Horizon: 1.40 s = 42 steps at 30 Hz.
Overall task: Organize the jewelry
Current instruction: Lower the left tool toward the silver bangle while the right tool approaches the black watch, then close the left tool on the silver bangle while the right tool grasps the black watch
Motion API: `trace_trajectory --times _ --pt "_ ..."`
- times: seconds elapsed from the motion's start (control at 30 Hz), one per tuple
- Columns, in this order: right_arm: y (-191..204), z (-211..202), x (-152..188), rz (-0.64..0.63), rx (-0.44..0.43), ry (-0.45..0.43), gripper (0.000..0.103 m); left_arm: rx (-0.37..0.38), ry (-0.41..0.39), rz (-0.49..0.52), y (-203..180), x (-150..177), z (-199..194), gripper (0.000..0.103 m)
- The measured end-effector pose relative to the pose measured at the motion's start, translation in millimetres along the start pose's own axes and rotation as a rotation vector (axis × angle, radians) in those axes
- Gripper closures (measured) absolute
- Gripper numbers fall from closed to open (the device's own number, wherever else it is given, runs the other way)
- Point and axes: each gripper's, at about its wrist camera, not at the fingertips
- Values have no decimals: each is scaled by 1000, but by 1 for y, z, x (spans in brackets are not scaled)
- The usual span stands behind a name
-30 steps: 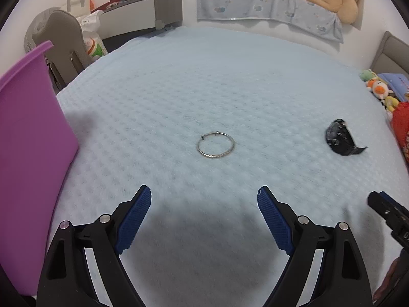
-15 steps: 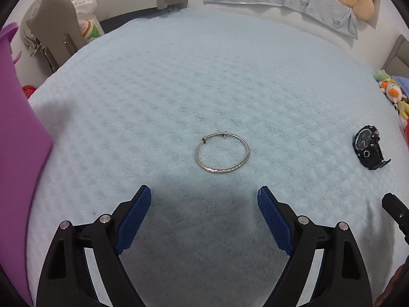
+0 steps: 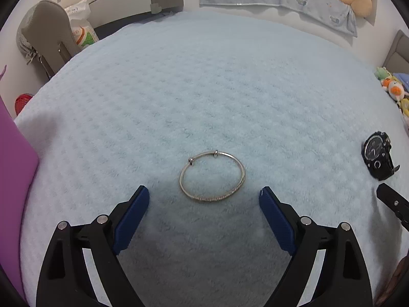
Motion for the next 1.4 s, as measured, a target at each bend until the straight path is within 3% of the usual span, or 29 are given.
trace_trajectory --times 0.23,0.57,0.77,0.9,0.97,1.03,1.1,1.17,1.27,1.3,1.33,1.37,1.4 --pt "7 13 -7 -5 18 -32 27 -1 -8 -3 1 -6 9 14" --pt "21 34 -26 -24 71 -56 26 -16 1 -18 -4 -20 24 10" --pt "33 51 -37 -63 113 -44 17 -34 20 -15 -8 -28 33 6" --pt "40 58 -42 -78 139 -50 17 -31 18 -16 -8 -26 33 7" --pt "41 59 -40 -85 142 -55 17 -23 2 -15 -7 -22 28 16" --pt "40 57 -41 -72 132 -64 26 -32 -16 3 -10 -15 20 40" --pt "35 53 -41 -48 118 -78 35 -26 -35 24 -14 -10 13 52" --pt "31 49 -39 -40 96 -85 43 -17 -45 23 -14 -5 8 52" --pt "24 43 -34 -38 79 -86 44 2 -56 5 -11 -2 3 52" --pt "22 42 -35 -29 63 -87 51 5 -58 6 -12 -1 1 52" --pt "19 39 -34 -27 32 -81 67 3 -60 11 -13 1 -1 52" --pt "16 35 -32 -28 33 -86 75 3 -62 15 -14 2 -3 52" --pt "14 31 -31 -26 25 -95 75 10 -65 20 -16 4 -6 52"
Point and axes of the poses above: each gripper's, at about its wrist camera, not at the fingertips, and z roughly the way its jaws point, y to its left, x to its underside, and after that the axes turned 15 degrees about z, right-handed
